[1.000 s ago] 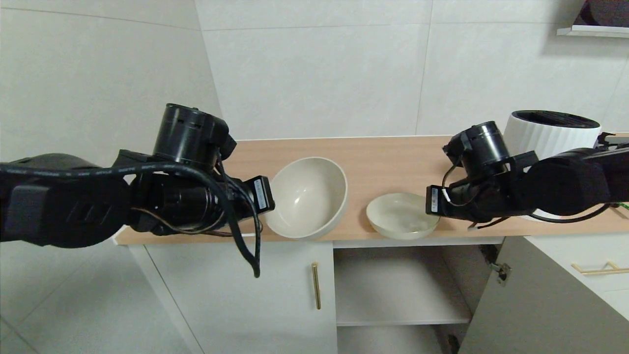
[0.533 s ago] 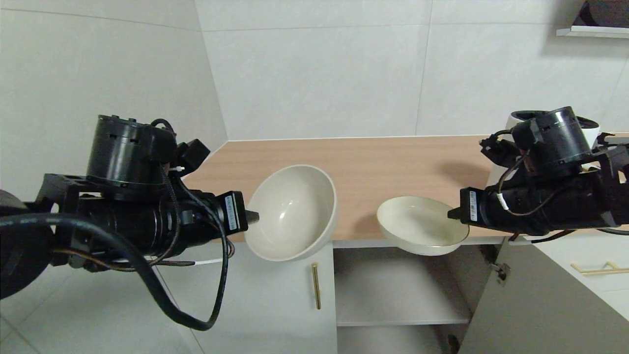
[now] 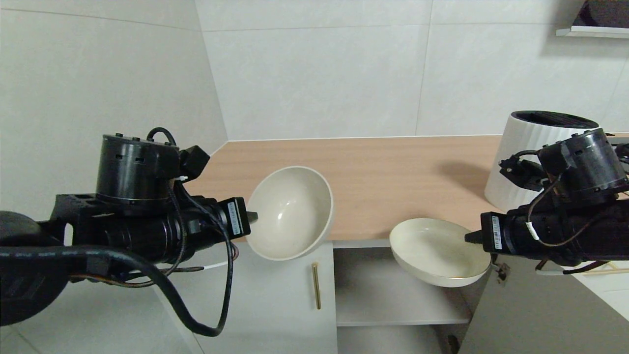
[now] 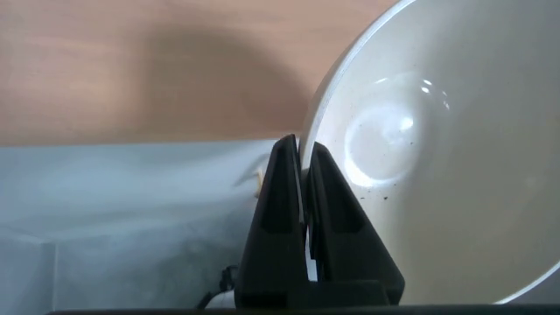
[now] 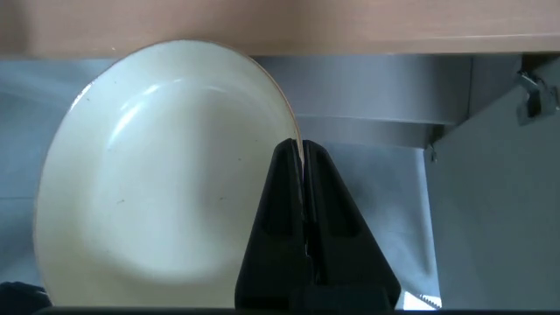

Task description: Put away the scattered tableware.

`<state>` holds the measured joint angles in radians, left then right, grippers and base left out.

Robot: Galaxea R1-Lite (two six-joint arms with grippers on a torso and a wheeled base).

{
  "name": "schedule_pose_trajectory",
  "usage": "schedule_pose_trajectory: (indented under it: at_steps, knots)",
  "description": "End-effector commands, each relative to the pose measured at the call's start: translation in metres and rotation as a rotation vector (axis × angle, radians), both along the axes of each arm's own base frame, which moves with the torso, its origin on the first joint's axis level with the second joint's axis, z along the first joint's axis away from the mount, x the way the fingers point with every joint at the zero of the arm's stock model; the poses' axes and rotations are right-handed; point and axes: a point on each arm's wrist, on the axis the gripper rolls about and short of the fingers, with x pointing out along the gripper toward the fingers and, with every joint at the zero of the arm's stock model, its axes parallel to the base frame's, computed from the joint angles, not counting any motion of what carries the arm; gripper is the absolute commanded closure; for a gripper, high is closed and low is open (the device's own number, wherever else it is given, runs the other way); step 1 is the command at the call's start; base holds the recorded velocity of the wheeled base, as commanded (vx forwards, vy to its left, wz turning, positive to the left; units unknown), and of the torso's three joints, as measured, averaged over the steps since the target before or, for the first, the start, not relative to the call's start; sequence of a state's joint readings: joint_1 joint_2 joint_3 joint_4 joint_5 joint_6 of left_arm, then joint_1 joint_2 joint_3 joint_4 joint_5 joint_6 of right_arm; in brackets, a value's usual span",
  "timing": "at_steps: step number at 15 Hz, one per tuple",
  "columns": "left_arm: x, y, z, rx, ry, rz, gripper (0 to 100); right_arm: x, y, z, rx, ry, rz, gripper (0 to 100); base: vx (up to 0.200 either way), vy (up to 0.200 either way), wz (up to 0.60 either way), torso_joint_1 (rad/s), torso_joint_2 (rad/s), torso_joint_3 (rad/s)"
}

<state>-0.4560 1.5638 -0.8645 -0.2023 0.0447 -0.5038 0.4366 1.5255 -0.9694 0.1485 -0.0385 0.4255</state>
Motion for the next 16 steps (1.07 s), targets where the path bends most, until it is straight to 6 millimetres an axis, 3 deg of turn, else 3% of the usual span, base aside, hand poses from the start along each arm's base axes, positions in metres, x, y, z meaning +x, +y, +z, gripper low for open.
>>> schedule_pose_trajectory:
  at_steps: [1,3,10,16]
  knots:
    - [0.002,-0.002,-0.007,0.01,0.024,-0.003,100,-0.005,-0.002,0.003,0.004,-0.01,0.001,100,-0.2,0.0,0.0,0.002,0.0,-0.007]
    - [0.0,-0.002,-0.004,0.008,0.02,-0.005,100,-0.006,-0.002,0.002,0.004,-0.009,0.001,100,-0.2,0.0,0.0,0.002,0.0,0.007]
    - [-0.011,-0.011,-0.015,0.1,0.107,-0.121,100,-0.002,-0.001,-0.005,-0.018,0.012,0.01,100,0.0,0.0,0.0,0.0,0.0,0.0]
    - [-0.006,-0.013,-0.024,0.124,0.162,-0.143,100,-0.004,-0.001,-0.01,-0.049,0.021,0.036,100,0.0,0.0,0.0,0.0,0.0,0.0]
